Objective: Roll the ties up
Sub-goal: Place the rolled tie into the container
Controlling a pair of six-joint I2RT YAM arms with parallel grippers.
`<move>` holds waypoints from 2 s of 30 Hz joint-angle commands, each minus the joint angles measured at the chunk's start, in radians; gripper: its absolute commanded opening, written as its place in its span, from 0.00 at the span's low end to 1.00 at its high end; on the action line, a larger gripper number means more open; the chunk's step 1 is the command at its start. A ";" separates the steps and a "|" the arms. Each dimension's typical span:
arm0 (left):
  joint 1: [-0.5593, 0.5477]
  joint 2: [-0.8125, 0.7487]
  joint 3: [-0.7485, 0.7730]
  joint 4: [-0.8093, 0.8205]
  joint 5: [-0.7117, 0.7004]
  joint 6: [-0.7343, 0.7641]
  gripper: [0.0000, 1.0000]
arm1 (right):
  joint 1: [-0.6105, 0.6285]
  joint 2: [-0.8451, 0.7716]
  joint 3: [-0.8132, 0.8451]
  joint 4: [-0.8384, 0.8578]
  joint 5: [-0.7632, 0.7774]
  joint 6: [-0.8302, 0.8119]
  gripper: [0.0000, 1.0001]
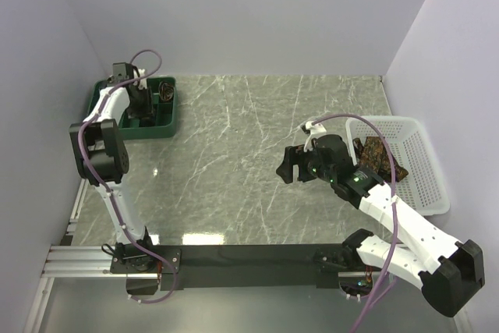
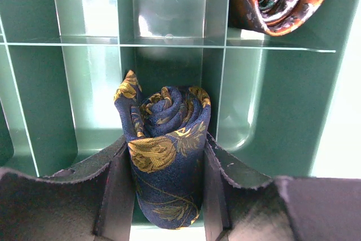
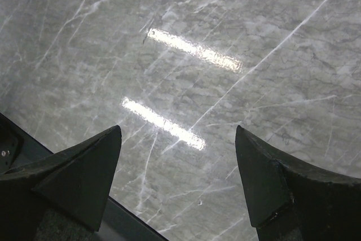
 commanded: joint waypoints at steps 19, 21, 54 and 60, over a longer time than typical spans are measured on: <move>-0.071 -0.013 0.001 0.027 -0.103 -0.021 0.61 | 0.002 -0.002 -0.024 0.040 0.008 -0.009 0.87; -0.071 -0.025 0.015 0.018 -0.103 -0.023 0.63 | 0.004 -0.002 -0.024 0.042 0.005 -0.009 0.87; -0.035 0.033 -0.028 0.020 -0.028 -0.102 0.52 | 0.004 0.001 -0.041 0.054 -0.008 0.003 0.87; -0.035 -0.027 -0.023 0.035 -0.031 -0.110 0.74 | 0.002 -0.011 -0.044 0.049 -0.005 0.002 0.86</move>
